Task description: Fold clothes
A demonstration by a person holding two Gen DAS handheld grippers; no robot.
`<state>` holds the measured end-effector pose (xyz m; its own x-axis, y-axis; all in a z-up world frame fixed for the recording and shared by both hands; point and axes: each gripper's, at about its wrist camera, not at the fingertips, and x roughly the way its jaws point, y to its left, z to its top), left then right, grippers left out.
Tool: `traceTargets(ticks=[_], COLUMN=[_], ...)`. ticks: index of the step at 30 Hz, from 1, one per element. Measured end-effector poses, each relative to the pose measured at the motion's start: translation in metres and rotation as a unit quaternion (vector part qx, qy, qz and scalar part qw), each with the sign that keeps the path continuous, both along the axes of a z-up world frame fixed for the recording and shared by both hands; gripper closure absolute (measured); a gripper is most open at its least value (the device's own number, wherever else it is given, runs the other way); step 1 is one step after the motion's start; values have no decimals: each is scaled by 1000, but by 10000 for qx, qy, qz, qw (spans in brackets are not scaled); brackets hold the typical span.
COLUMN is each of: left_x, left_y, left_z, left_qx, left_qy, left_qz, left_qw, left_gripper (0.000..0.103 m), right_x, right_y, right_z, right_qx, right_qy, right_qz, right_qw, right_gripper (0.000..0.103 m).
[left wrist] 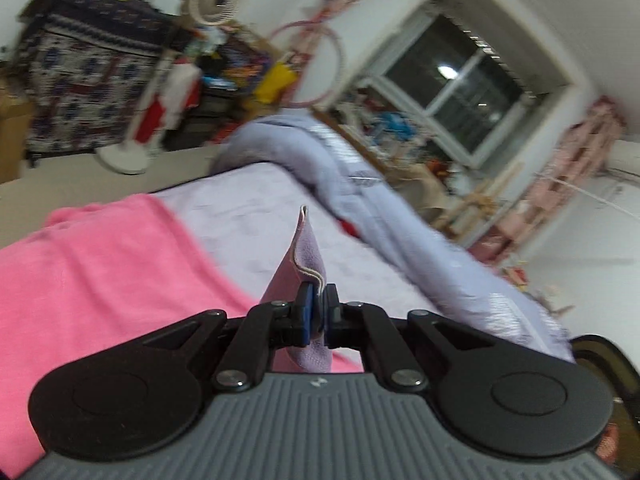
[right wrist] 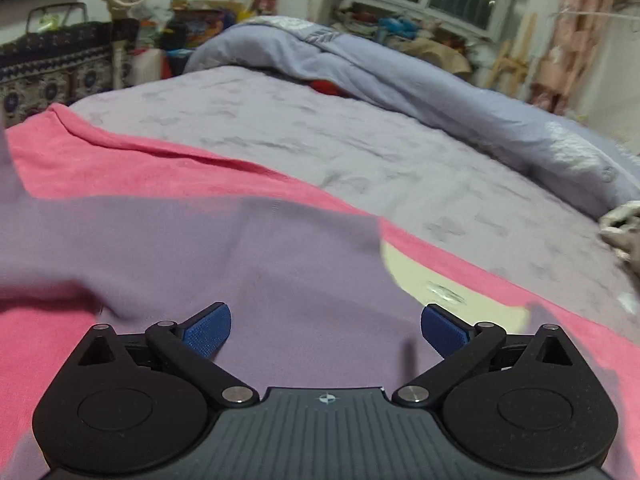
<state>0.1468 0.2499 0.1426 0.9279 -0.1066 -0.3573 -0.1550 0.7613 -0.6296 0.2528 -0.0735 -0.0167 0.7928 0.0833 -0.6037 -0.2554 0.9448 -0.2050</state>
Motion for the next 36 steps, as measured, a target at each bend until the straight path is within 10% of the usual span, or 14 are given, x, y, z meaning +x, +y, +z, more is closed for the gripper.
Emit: traceTargets(ticks=[10,20,36], left_x=[54,81,100], left_y=[-61,-142,-408], left_z=[37,48,-49], left_qx=[106,516,1404], left_qy=[-374,-329,229], left_qz=[-1168,-1998,-4202], left_qw=[9924,9779,8962], left_gripper=[101,101,101], right_x=[104,-110,-204], right_y=[7,-33,-242], right_z=[-2,6,45], right_qx=[105,253,-355], right_qy=[391,318,675], right_qz=[-234,21,-2003], right_qw=[9989,9992,9768], right_gripper=[0,0,0])
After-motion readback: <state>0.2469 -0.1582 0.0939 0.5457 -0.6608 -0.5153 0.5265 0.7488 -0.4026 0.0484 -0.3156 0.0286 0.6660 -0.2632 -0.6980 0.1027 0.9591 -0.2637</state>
